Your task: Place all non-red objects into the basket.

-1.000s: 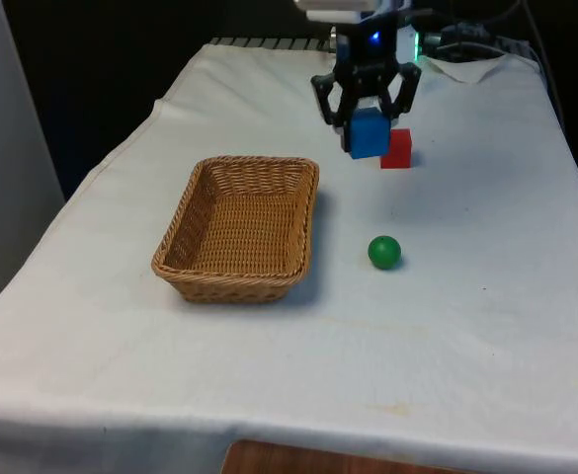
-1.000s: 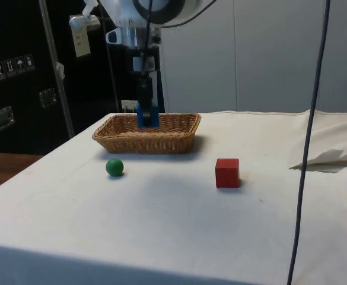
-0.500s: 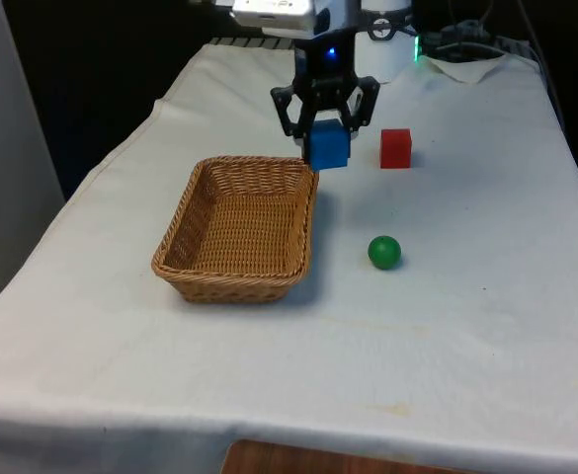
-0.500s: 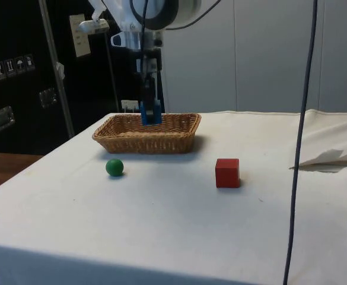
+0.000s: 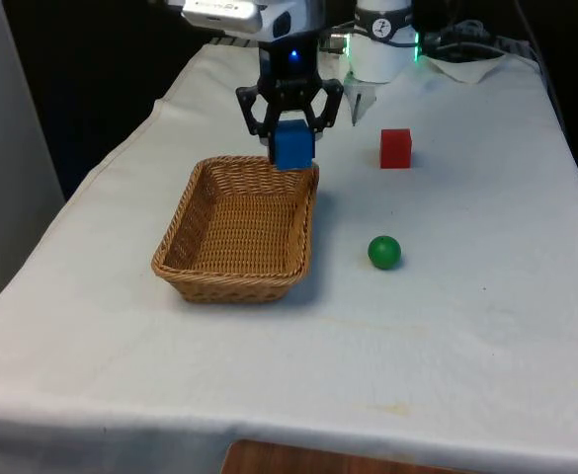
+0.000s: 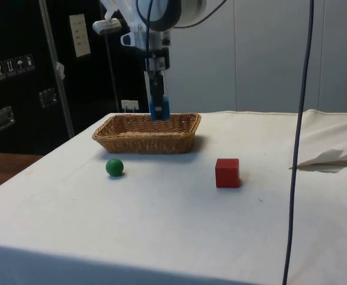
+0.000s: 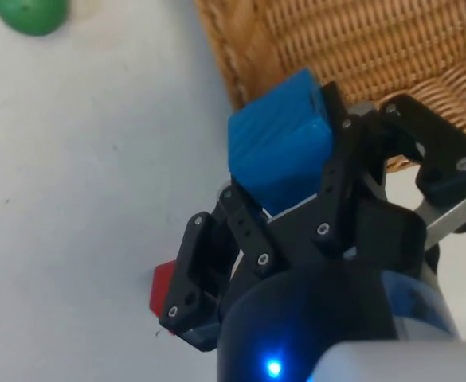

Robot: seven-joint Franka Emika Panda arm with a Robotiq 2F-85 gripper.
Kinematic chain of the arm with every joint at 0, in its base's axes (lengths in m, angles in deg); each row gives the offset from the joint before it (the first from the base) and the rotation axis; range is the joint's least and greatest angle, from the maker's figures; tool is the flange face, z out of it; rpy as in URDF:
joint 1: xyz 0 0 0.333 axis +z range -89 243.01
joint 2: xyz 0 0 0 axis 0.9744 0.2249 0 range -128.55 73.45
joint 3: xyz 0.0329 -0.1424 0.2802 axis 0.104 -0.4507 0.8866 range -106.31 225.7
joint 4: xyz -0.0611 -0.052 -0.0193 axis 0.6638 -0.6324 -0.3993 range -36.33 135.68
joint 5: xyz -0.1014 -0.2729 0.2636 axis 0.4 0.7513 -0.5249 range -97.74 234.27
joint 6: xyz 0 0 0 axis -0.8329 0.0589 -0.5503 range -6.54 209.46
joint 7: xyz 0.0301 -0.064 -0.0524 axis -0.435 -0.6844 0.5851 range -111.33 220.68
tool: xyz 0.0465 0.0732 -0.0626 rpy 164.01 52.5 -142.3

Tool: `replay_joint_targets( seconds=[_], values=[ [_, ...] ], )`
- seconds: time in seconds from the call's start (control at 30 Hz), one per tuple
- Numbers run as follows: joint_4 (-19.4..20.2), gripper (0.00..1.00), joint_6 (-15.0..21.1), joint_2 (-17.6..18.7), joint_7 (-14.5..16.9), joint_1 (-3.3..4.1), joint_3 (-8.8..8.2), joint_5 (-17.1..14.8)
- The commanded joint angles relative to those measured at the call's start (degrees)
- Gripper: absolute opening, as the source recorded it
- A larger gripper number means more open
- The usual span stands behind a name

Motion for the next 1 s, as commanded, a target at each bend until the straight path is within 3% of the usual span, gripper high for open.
replay_joint_targets(
  seconds=[0.0,0.13,0.17,0.2,0.47,0.97],
  values=[
    [-0.29,0.01,0.29,0.52,0.92,-0.52,0.00,-0.69],
    [-0.40,0.01,0.80,1.55,1.15,-0.52,-0.74,-0.80],
    [-0.29,0.01,0.29,1.20,0.52,-0.11,-1.09,0.00],
    [-0.40,0.01,0.92,1.78,1.09,-0.52,-0.92,-0.80],
    [-0.40,0.01,2.12,3.67,-0.06,-0.17,-1.95,-1.38],
    [-1.03,0.01,4.41,7.39,-5.61,-0.17,-2.75,-1.60]
  ],
)
